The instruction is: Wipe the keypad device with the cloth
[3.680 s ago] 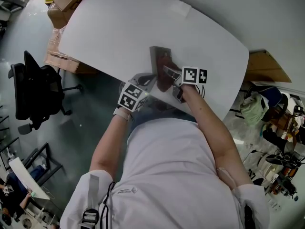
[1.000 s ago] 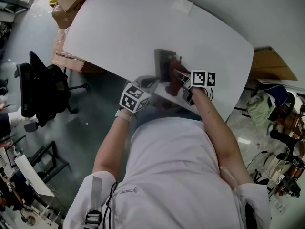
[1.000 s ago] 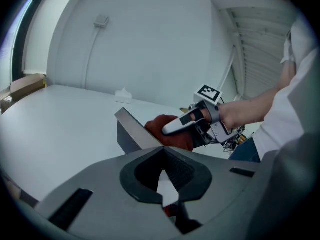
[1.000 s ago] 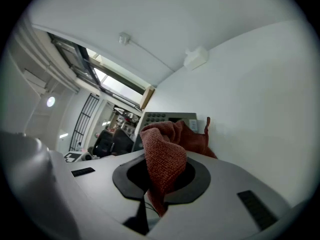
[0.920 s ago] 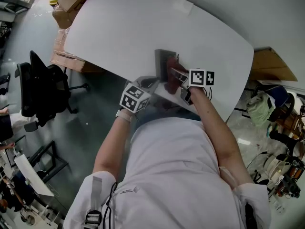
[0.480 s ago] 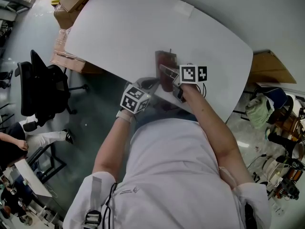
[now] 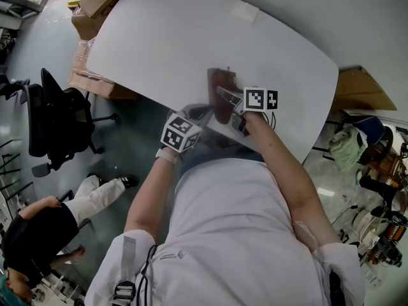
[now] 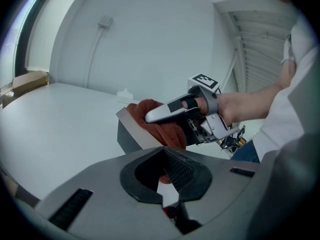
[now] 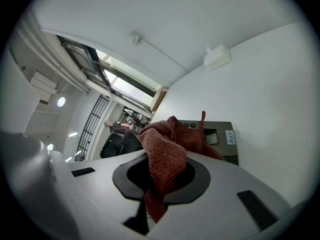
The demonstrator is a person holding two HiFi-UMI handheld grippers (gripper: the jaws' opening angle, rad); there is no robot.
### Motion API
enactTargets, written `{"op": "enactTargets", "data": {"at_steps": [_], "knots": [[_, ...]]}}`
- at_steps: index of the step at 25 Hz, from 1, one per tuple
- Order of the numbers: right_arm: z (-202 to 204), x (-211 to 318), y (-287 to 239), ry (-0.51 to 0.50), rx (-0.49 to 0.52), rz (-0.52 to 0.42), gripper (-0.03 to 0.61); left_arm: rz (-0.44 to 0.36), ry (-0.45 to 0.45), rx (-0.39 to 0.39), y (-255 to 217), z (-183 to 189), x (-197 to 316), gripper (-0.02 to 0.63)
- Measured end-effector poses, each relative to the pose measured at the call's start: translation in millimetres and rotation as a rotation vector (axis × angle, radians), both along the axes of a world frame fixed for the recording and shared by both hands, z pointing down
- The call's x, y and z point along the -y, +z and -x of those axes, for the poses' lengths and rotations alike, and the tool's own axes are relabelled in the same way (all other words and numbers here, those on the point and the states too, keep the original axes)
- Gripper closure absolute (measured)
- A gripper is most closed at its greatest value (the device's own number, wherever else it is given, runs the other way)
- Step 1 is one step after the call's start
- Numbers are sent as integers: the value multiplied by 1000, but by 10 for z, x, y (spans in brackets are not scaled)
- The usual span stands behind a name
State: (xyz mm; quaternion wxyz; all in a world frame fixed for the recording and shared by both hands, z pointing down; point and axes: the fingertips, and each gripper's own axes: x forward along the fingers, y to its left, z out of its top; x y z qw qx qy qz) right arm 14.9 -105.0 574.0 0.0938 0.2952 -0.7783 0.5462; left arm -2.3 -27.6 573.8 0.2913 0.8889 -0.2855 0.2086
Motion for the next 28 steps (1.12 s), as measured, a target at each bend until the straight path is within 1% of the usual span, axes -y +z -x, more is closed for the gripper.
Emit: {"op": "enactTargets", "data": {"at_steps": [10, 28], "knots": [[-180, 25, 159, 65, 35, 44, 525, 12, 1, 2, 46, 4, -10, 603], [-319, 39, 381, 130, 37, 80, 525, 12, -8, -10, 32, 62, 2, 603]]}}
